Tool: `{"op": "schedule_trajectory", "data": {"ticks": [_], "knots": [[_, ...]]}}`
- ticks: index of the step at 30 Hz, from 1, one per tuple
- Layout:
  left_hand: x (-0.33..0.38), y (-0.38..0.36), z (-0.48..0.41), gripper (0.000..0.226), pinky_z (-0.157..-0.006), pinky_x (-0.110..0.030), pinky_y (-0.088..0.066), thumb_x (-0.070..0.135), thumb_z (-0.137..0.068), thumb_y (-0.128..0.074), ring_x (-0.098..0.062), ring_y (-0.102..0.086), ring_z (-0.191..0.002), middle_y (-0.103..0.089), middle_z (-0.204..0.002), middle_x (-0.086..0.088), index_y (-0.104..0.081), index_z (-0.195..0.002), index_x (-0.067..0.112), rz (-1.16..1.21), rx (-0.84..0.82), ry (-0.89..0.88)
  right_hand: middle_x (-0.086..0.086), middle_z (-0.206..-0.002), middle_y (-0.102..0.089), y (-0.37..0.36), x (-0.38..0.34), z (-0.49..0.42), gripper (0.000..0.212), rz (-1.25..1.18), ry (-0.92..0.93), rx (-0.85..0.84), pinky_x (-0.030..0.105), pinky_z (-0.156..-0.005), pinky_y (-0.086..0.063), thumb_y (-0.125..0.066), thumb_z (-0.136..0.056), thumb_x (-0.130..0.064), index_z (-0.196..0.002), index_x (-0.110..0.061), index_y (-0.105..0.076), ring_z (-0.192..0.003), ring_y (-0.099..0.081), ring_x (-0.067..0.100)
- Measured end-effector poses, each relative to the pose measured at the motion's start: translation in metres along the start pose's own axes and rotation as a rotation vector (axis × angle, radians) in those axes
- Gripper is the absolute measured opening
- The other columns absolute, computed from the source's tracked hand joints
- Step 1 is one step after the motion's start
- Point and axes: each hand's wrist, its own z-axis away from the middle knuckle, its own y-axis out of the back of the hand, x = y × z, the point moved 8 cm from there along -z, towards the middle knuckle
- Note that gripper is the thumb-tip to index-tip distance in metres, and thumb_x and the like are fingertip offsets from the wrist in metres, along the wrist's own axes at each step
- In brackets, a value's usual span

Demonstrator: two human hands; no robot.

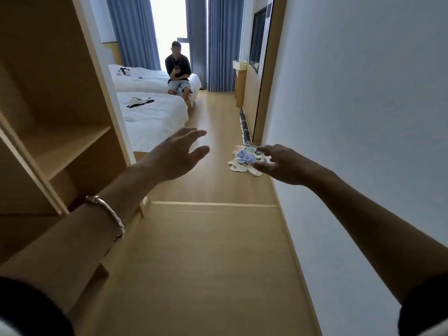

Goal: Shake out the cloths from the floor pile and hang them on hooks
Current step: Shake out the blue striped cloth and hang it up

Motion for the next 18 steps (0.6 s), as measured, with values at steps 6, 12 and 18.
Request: {"op": "schedule_trajectory", "data": {"ticks": [6, 12, 18], "knots": [[-0.032, -0.025, -0.050, 0.049, -0.107, -0.040, -0.038, 0.042, -0.096, -0.042, -0.020, -0.035, -0.135, -0.030, -0.152, 0.001, -0.037, -0.142, 0.025, -0.029, -0.027, 0.005, 0.012, -0.150, -0.036, -0.019, 0.010, -0.050, 0.059, 0.013, -0.030, -0.037, 0.039, -0.106, -0.037, -0.051, -0.095, -0.042, -0.146, -0.018, -0.035, -0.134, -0.038, 0.027], [-0.072, -0.054, -0.130, 0.046, -0.104, -0.036, -0.034, 0.042, -0.096, -0.043, -0.020, -0.038, -0.133, -0.030, -0.152, 0.000, -0.041, -0.139, 0.025, -0.025, -0.039, -0.034, 0.011, -0.149, -0.037, -0.013, 0.034, -0.121, 0.057, 0.044, -0.060, -0.019, 0.023, -0.087, -0.038, -0.049, -0.097, -0.038, -0.148, -0.018, -0.032, -0.129, -0.044, 0.024], [-0.129, -0.067, -0.218, 0.045, -0.106, -0.033, -0.031, 0.036, -0.095, -0.050, -0.021, -0.038, -0.134, -0.029, -0.152, -0.001, -0.043, -0.138, 0.026, 0.004, -0.100, -0.020, 0.010, -0.148, -0.039, -0.018, 0.051, -0.215, 0.055, 0.060, -0.136, -0.049, 0.022, -0.089, -0.035, -0.048, -0.097, -0.038, -0.147, -0.018, -0.034, -0.130, -0.043, 0.022]]}}
